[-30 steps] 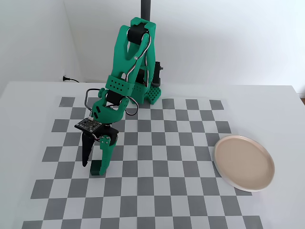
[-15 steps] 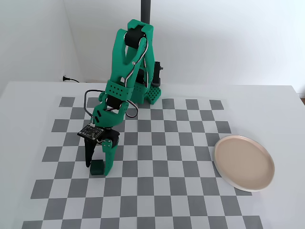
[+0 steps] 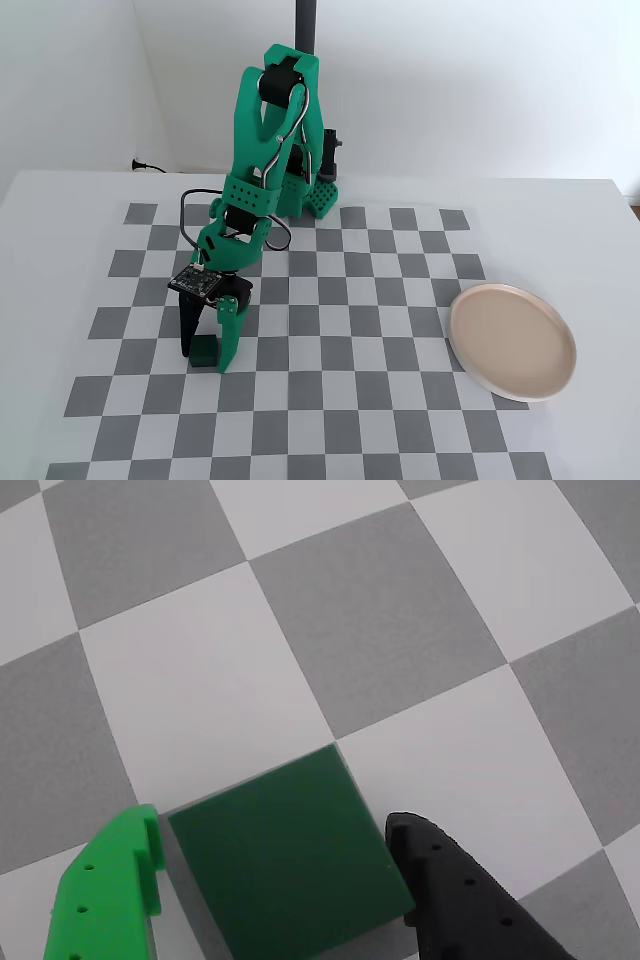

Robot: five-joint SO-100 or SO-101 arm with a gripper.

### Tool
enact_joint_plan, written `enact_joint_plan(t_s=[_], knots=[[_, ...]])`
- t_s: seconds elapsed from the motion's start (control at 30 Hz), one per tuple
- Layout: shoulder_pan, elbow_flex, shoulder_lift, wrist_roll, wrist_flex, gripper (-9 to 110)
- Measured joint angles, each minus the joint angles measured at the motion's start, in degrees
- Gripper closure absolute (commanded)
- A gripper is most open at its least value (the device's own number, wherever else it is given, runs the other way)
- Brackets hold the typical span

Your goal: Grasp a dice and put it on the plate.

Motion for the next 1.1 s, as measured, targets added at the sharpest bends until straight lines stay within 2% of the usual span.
enact_joint_plan(t_s=[0.53, 0.97, 1.1], knots=[[-1.1, 4.9, -0.2, -2.5, -6.6, 83], [-2.5, 5.5, -1.2, -2.6, -8.6, 96], [-2.5, 5.5, -1.8, -2.5, -9.8, 106]])
